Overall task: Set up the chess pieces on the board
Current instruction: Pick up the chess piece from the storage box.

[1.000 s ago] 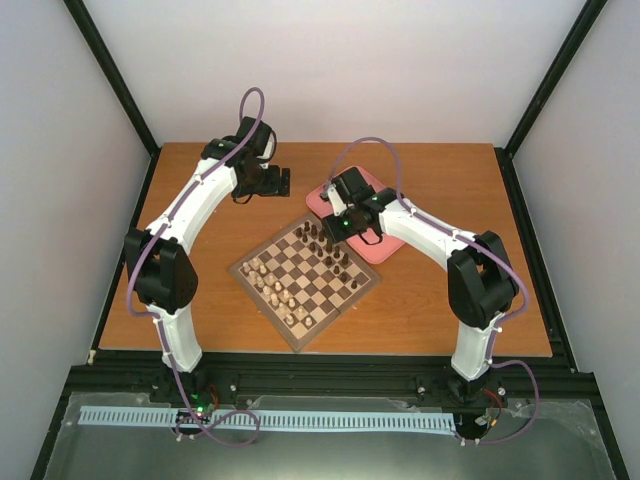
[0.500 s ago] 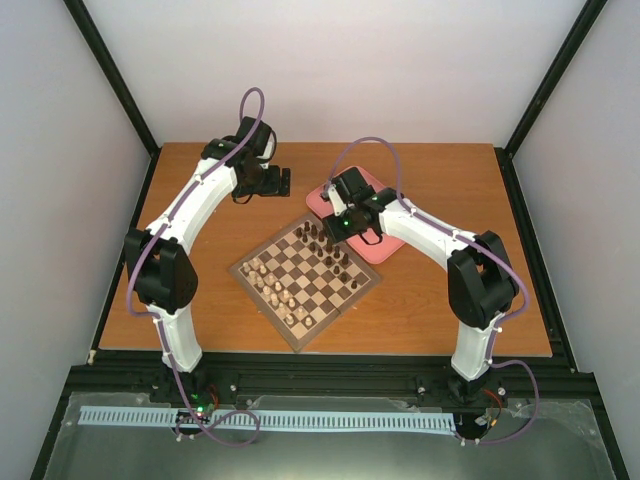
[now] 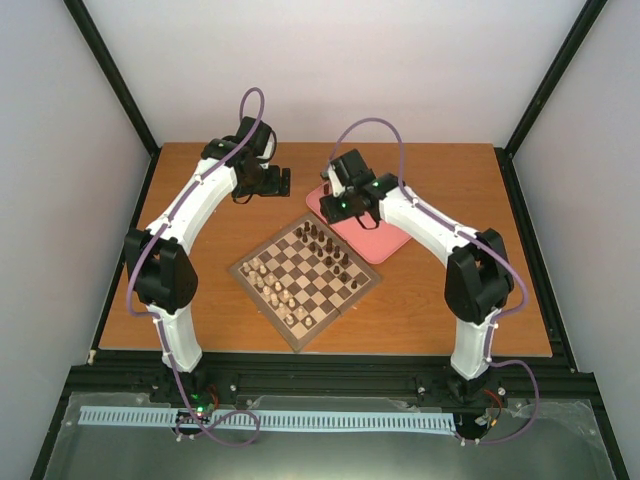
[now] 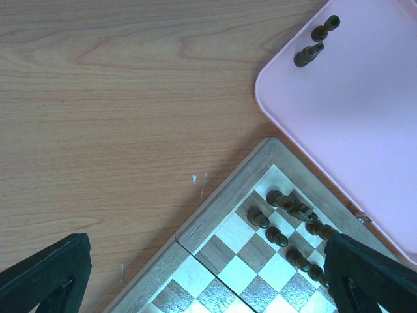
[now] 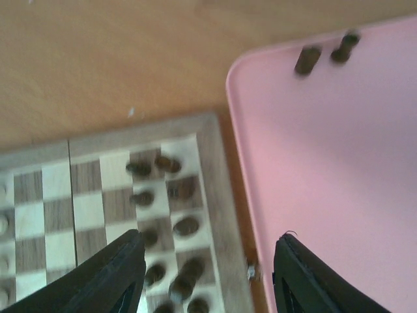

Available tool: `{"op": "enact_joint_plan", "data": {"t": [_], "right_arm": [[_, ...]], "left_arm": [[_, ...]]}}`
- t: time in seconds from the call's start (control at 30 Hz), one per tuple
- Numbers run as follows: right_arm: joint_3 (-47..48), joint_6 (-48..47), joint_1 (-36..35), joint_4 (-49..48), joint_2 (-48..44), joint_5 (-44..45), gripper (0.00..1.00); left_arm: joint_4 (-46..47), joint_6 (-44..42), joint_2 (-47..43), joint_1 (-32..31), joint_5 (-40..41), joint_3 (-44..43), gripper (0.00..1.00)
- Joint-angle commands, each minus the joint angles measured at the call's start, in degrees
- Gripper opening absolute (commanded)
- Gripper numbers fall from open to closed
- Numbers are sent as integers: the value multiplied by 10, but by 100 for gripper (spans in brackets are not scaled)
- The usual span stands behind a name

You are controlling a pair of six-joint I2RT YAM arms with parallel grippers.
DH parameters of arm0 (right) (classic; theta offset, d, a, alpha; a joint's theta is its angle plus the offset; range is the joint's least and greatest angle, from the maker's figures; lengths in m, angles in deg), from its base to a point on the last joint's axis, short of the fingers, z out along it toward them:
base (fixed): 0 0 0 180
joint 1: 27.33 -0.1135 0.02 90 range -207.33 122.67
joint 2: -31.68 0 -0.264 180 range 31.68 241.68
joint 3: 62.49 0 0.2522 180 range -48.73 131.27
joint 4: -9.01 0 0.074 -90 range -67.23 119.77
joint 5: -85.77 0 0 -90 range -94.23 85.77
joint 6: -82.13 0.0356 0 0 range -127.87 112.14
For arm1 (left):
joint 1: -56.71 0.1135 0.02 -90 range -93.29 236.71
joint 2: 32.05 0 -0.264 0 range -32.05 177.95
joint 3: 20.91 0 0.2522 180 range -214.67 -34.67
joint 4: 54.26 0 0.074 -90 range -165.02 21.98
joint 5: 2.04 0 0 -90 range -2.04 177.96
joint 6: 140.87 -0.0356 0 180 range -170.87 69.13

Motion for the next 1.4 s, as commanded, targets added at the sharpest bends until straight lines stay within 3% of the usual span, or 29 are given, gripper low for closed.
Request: {"op": "enact_joint_plan", "data": {"t": [0.0, 0.2, 0.67, 1.13, 1.37], "right_arm": [[83, 23, 16, 14, 45, 39, 55], [194, 43, 34, 8, 139, 108, 54], [435, 47, 74, 7, 333, 92, 53], [449, 47, 74, -3, 378, 48, 49], [423, 57, 71, -3, 380, 4, 42]], "left_arm": [[-1, 2, -19, -3, -2, -15, 100], [7, 5, -37, -3, -2, 9, 100], [22, 3, -71, -3, 7, 55, 100], [21, 0, -62, -3, 10, 59, 100], [23, 1, -57, -3, 13, 59, 100]]}}
